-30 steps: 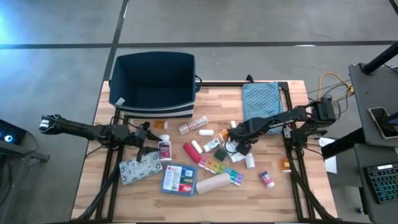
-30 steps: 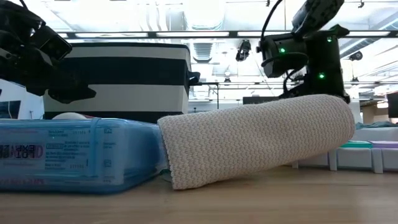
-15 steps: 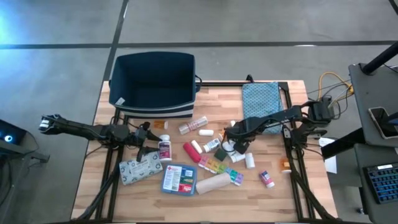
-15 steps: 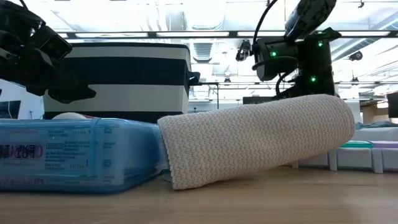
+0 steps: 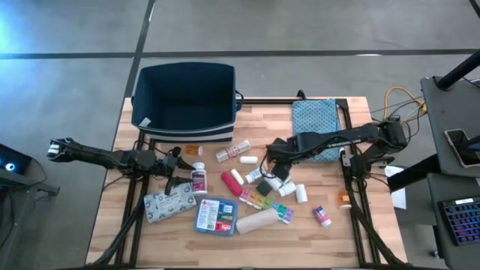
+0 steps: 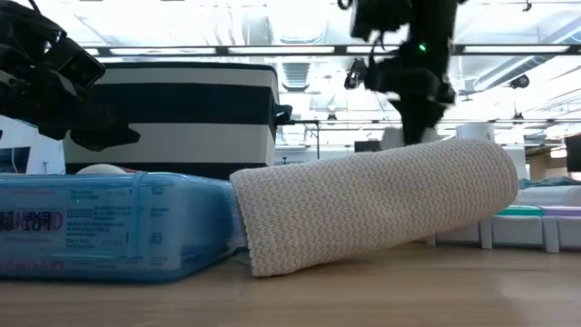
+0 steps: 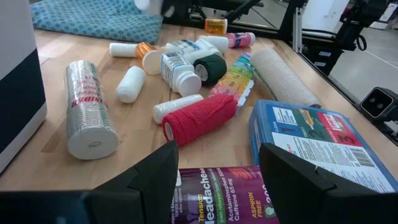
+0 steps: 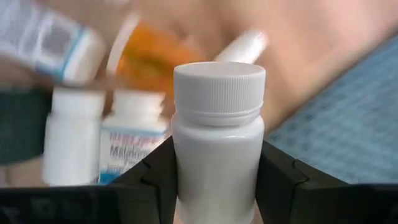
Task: Pick & place medical supplies in basket/bin
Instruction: Put the top white medicine bottle into the blue bin
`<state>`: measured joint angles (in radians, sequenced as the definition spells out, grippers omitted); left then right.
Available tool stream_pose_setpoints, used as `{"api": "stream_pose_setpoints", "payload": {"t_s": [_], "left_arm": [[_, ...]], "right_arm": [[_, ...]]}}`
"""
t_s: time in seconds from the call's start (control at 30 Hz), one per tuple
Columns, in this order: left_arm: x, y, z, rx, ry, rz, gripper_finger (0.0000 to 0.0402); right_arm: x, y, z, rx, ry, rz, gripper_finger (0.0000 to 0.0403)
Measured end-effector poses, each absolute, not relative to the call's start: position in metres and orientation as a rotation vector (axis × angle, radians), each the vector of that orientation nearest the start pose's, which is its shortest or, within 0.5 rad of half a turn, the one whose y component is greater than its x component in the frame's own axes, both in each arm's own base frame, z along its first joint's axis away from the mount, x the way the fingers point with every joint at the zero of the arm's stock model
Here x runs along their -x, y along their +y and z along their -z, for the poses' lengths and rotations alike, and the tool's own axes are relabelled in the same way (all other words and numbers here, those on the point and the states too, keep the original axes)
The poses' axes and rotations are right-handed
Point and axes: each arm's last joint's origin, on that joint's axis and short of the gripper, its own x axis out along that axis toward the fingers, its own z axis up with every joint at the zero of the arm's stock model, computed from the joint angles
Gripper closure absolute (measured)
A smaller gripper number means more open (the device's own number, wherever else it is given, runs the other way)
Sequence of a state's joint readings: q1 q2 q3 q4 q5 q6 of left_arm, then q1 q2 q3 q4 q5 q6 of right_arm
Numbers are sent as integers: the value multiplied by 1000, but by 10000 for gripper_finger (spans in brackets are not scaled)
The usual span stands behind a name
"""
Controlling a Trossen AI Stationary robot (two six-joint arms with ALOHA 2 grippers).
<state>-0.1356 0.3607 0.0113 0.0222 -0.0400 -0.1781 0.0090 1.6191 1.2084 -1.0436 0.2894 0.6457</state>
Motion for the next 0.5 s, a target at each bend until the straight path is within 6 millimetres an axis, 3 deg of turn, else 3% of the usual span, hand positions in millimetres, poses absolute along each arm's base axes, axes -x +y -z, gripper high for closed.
{"api": "stream_pose_setpoints", "payload": {"t_s": [0.13, 0.27, 0.4, 0.5], "left_arm": [[-114, -14, -138, 148, 333, 65, 197], [-114, -14, -138, 148, 333, 66, 197], [-114, -14, -138, 148, 333, 65, 197], [-114, -14, -138, 148, 333, 66, 197]], "right_arm": [[-304, -10, -265, -293, 1140, 715, 249], [-333, -22, -321, -289, 797, 686, 253], [-362, -60, -372, -324, 478, 662, 255], [-378, -99, -388, -381, 411, 649, 255]]}}
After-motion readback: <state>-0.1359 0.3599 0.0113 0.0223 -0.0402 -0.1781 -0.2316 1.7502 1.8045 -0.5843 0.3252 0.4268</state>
